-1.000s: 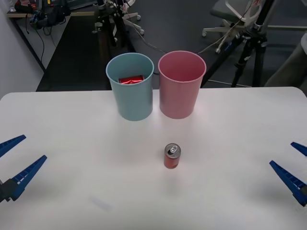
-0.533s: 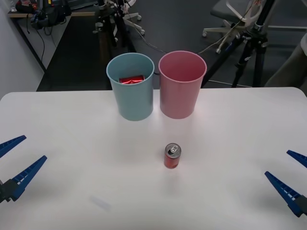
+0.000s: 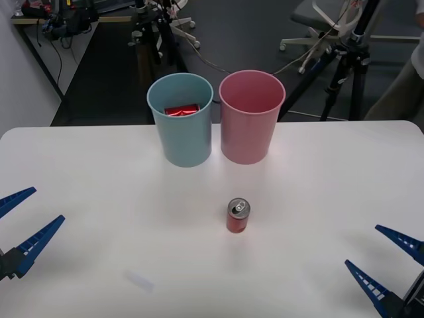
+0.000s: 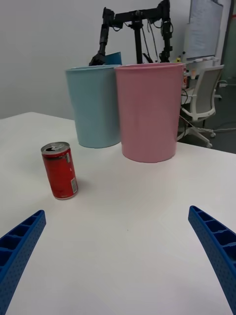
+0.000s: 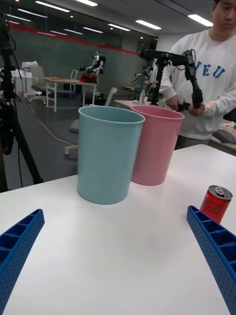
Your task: Grasp the object on the table and drop it into the matching bin: aluminum can to the light blue bin, PET bottle to the pink bin.
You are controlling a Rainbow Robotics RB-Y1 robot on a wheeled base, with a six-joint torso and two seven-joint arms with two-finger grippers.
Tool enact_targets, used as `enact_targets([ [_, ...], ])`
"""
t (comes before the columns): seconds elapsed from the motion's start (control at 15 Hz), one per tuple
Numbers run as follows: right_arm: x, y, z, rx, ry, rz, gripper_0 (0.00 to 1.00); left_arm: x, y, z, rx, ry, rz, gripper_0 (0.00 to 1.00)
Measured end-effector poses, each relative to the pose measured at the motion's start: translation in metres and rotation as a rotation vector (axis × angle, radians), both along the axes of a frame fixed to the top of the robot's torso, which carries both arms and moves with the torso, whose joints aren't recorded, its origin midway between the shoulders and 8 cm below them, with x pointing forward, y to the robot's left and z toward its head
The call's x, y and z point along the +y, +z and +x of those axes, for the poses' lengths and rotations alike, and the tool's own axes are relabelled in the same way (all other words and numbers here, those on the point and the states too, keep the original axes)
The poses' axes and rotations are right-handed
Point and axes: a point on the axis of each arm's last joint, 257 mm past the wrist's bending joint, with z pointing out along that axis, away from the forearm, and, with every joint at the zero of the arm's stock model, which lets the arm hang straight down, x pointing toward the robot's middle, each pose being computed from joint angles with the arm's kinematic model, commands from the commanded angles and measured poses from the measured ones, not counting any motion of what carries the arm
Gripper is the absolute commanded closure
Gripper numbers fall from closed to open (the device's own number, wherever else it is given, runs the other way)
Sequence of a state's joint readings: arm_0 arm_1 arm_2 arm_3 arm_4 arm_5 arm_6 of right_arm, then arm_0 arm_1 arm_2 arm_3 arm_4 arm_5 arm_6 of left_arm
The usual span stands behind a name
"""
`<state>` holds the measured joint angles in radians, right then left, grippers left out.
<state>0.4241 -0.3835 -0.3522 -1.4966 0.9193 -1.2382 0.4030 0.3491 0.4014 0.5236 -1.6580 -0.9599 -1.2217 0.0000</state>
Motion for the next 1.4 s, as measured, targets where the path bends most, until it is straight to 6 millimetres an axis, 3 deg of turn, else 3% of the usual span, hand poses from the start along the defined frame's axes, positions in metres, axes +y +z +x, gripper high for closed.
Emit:
enact_targets([
  [0.53,0.046,-0.026,0.008,0.015,0.080,0.024,0.00,0.000,0.000,0.000,0.000,0.000,0.000,0.00],
  [1.4,0.135,-0.047,0.055,0.015,0.114,-0.011,0.00,0.000,0.000,0.000,0.000,0.000,0.000,0.00],
])
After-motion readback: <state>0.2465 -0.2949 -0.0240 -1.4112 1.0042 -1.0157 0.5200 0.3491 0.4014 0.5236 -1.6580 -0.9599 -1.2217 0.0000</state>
